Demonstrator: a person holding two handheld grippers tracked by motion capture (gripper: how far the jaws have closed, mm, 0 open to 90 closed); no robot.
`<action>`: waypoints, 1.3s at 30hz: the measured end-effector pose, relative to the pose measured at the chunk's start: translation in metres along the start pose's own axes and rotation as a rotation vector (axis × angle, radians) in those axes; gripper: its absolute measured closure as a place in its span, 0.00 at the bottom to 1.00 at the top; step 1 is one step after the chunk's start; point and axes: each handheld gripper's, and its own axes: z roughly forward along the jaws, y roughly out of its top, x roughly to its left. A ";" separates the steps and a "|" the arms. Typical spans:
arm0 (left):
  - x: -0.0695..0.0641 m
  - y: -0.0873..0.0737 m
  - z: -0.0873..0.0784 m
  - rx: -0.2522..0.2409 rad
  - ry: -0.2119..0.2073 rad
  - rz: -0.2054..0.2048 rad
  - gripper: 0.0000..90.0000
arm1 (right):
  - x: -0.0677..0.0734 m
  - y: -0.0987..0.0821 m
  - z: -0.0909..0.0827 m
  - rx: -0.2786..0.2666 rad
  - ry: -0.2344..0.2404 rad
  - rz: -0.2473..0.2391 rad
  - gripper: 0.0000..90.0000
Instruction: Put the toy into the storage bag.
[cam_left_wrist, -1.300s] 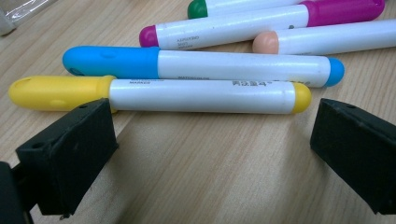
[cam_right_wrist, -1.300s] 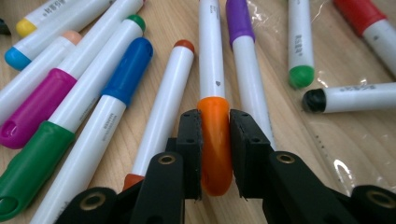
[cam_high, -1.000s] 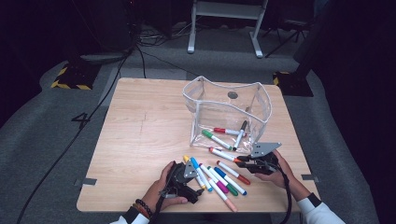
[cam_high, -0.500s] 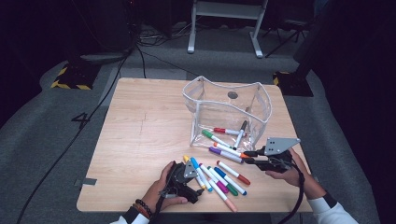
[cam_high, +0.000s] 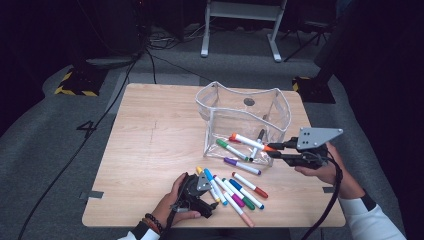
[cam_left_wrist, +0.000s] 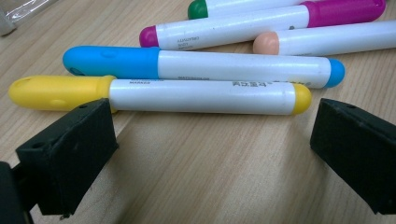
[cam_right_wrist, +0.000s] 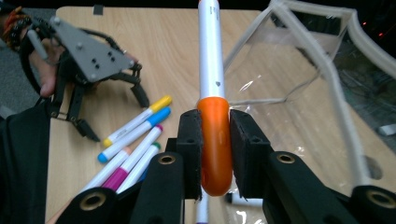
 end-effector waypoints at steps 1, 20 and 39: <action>0.000 0.000 0.000 0.000 0.000 0.000 0.01 | -0.004 0.004 -0.001 0.000 -0.003 -0.004 0.84; 0.000 0.000 0.000 0.000 0.000 0.000 0.01 | -0.091 0.025 0.029 0.104 -0.107 0.093 0.84; 0.000 0.000 0.000 0.000 0.001 0.000 0.01 | -0.114 0.012 0.085 0.424 0.029 0.087 0.84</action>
